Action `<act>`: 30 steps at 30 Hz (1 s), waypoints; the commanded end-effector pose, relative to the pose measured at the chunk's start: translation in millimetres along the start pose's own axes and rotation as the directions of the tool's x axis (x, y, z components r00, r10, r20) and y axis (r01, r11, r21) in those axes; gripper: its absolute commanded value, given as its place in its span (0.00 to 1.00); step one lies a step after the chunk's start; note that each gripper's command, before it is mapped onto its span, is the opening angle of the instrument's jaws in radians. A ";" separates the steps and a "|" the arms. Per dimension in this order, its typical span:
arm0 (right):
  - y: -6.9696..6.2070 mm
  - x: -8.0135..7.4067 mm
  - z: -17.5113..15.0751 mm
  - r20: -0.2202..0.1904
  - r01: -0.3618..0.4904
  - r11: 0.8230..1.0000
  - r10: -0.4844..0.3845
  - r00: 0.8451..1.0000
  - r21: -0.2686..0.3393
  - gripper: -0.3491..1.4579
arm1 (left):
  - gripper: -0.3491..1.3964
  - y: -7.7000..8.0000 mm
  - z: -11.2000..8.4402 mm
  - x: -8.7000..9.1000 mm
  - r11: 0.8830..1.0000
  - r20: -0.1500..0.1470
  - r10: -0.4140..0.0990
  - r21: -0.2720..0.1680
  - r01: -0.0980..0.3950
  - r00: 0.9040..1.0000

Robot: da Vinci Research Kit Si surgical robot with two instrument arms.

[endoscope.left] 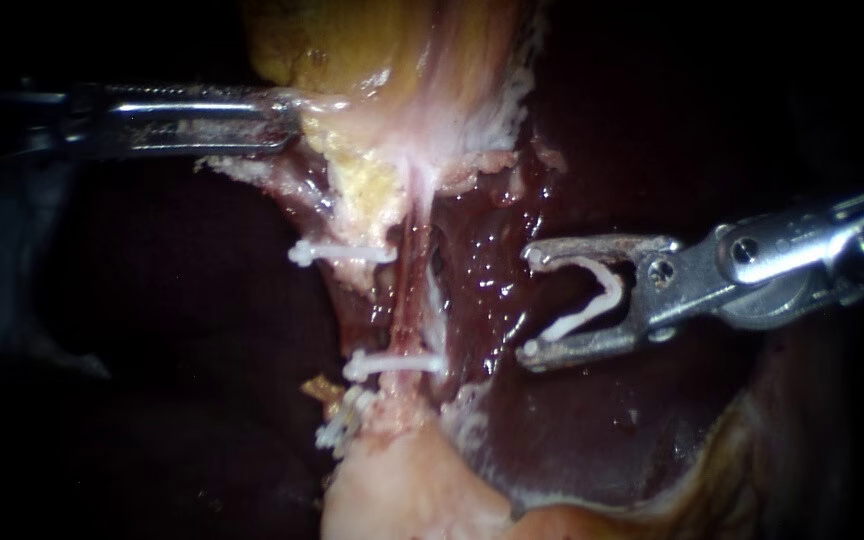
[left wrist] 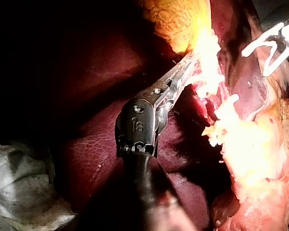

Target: Clipping second clip right tube

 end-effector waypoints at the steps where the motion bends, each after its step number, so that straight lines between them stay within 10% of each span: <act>1: 0.0 0.0 0.0 -0.001 0.000 1.000 0.000 1.000 0.000 0.47 | 0.00 0.1 -0.3 0.3 1.000 0.001 -0.001 -0.001 0.001 1.000; 13: 0.0 0.0 0.0 -0.002 0.000 1.000 0.000 1.000 0.006 0.47 | 0.00 1.8 -6.1 6.0 0.999 -0.057 -0.033 -0.016 0.032 0.998; 30: 0.2 2.0 4.3 -0.051 -0.117 0.991 0.120 0.991 0.062 0.47 | 0.00 2.3 -6.3 5.2 1.000 -0.060 -0.030 -0.008 0.030 0.998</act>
